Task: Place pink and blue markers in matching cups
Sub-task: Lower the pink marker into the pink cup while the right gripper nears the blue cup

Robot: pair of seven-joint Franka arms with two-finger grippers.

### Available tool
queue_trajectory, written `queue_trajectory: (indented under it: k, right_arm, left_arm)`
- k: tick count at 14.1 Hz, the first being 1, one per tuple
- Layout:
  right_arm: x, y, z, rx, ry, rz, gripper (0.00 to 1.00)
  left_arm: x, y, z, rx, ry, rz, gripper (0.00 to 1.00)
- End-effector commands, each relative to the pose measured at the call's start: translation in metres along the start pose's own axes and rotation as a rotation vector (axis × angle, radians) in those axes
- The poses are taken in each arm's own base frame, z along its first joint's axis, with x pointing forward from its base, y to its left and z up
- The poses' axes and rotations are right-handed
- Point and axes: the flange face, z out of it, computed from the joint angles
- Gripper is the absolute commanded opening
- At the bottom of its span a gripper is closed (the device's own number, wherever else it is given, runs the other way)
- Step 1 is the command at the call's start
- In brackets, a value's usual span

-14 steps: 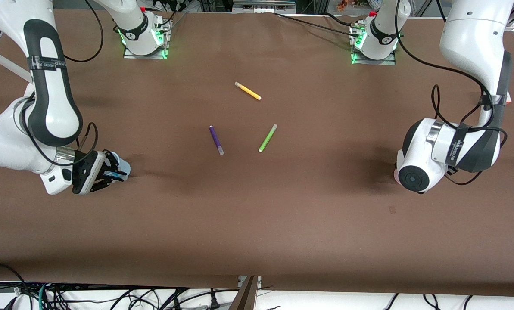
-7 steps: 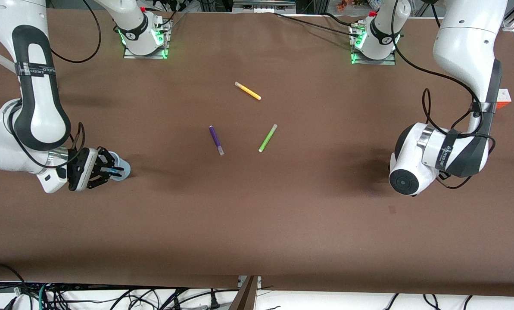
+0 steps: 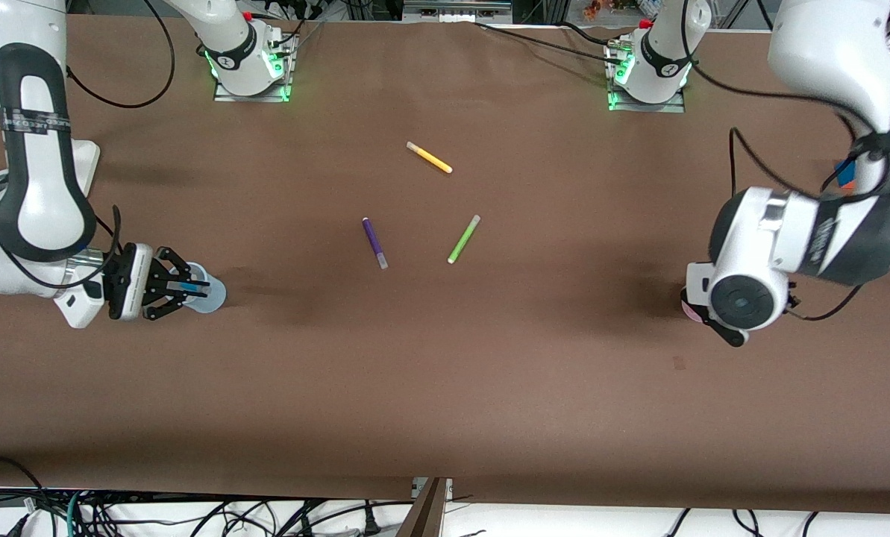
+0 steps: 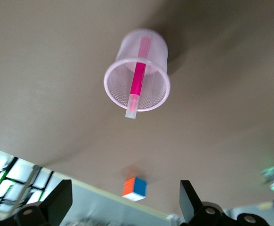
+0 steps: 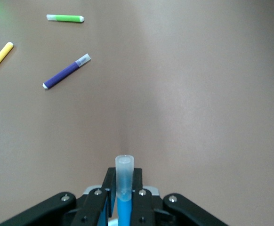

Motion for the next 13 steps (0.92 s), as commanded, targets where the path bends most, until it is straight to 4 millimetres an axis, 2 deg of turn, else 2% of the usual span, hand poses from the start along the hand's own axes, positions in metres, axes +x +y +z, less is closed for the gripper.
queue_trajectory:
  k: [1,3,4,5,6,7,9,11,13]
  right_arm:
    - [-0.008,-0.003,-0.005,0.001,0.047,-0.031,0.00]
    - [-0.008,-0.004,-0.005,0.007,0.056,-0.032,0.00]
    - [-0.010,-0.002,0.002,0.012,0.072,-0.020,0.12]
    - [-0.011,-0.002,0.003,0.012,0.082,-0.012,0.39]
    - [-0.010,-0.001,0.002,0.011,0.085,-0.012,0.73]
    - [-0.009,-0.001,0.001,0.009,0.085,-0.011,1.00]
    - [-0.004,0.000,-0.003,0.003,0.085,0.007,1.00]
    - [-0.001,0.001,-0.012,-0.009,0.088,0.080,1.00]
    - [0.011,0.002,-0.027,0.009,0.084,0.165,1.00]
  left_arm:
    - [-0.031,0.014,-0.042,-0.109,0.121,-0.200,1.00]
    - [-0.047,0.026,-0.071,-0.193,0.219,-0.333,1.00]
    - [-0.052,0.031,-0.080,-0.214,0.245,-0.383,1.00]
    - [-0.056,0.038,-0.091,-0.233,0.264,-0.425,1.00]
    - [-0.066,0.043,-0.104,-0.267,0.296,-0.469,1.00]
    - [-0.079,0.048,-0.117,-0.322,0.339,-0.502,1.00]
    - [-0.108,0.050,-0.129,-0.380,0.411,-0.575,1.00]
    - [-0.121,0.059,-0.136,-0.385,0.469,-0.623,1.00]
    - [-0.131,0.062,-0.137,-0.382,0.515,-0.681,1.00]
